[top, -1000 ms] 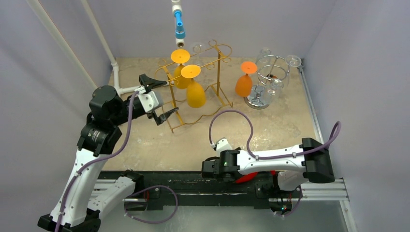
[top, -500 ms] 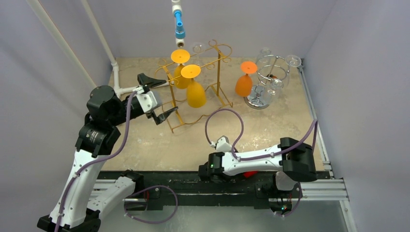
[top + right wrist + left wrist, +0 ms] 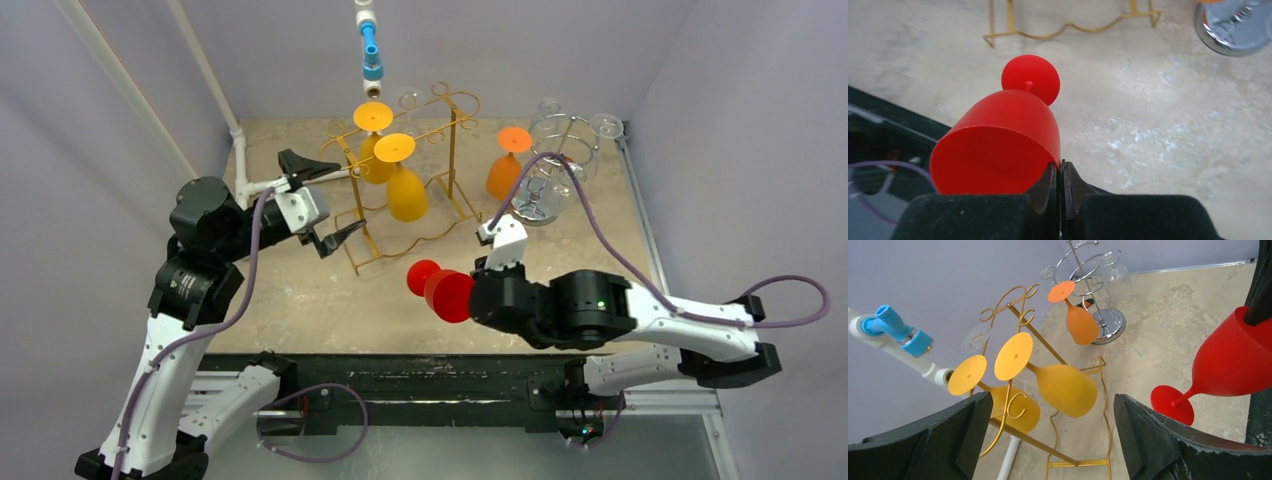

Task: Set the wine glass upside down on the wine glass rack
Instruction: Pick up the wine glass at the center of the board, then turn the wine glass upside down at the wine rack.

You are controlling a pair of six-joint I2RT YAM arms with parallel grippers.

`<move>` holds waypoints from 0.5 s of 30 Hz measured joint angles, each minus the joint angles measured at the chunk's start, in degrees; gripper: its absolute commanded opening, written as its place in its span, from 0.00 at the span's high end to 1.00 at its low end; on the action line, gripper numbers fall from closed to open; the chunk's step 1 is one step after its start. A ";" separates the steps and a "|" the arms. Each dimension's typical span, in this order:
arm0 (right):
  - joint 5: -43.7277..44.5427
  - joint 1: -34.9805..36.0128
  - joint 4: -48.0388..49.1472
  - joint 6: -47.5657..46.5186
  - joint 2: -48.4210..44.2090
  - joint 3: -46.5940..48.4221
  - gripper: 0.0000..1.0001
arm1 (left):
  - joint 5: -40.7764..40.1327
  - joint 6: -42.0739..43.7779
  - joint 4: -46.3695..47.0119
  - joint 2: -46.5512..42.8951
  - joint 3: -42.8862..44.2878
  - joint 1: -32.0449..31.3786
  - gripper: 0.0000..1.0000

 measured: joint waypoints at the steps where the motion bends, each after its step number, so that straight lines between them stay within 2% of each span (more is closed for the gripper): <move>1: -0.46 -0.02 1.44 -2.08 -1.57 0.76 1.00 | 0.02 -0.02 -0.46 -0.09 0.55 0.00 0.01; 7: -2.40 0.00 12.13 -13.66 -9.97 3.82 1.00 | 0.52 -4.39 -3.43 -0.92 3.91 0.00 0.00; 15: -1.14 -0.02 30.01 -30.60 -16.06 4.44 1.00 | 3.61 -24.76 -4.31 -0.11 5.27 0.00 0.00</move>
